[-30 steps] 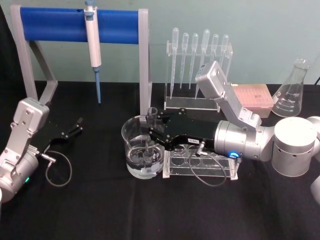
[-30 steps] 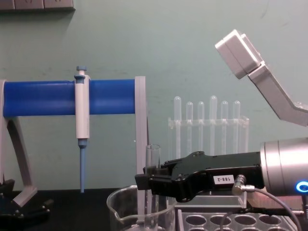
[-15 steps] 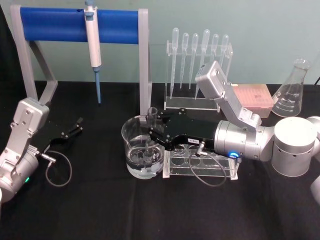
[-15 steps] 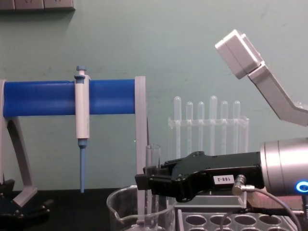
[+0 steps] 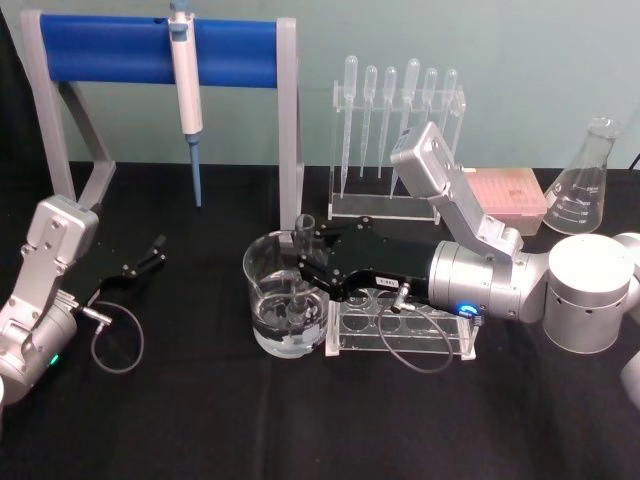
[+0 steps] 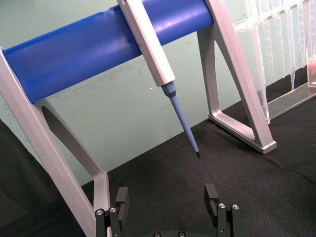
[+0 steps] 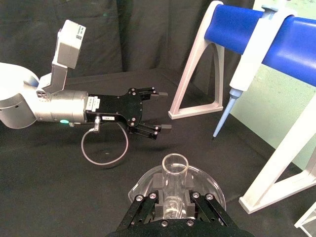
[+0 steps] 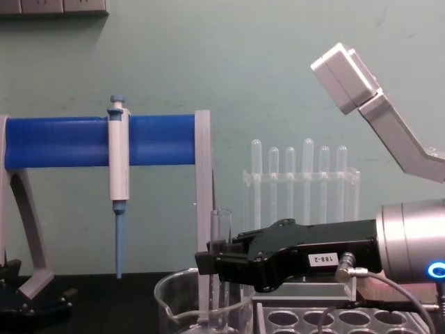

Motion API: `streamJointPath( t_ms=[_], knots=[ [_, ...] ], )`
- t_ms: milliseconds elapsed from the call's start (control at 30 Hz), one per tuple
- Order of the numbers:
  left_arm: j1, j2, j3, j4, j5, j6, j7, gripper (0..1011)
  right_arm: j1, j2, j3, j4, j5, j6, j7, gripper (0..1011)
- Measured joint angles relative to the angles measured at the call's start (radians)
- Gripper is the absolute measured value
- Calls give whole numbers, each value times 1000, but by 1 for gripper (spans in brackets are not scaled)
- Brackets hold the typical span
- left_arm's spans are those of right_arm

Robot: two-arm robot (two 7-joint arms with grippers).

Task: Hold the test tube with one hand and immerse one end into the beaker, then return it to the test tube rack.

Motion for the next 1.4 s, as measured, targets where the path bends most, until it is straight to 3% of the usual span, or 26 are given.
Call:
streamJointPath(
  t_ms=[1400],
  knots=[
    [0, 0, 0, 0, 0, 0, 0, 1000, 0, 0, 0, 0, 0, 0, 0, 225]
  ],
)
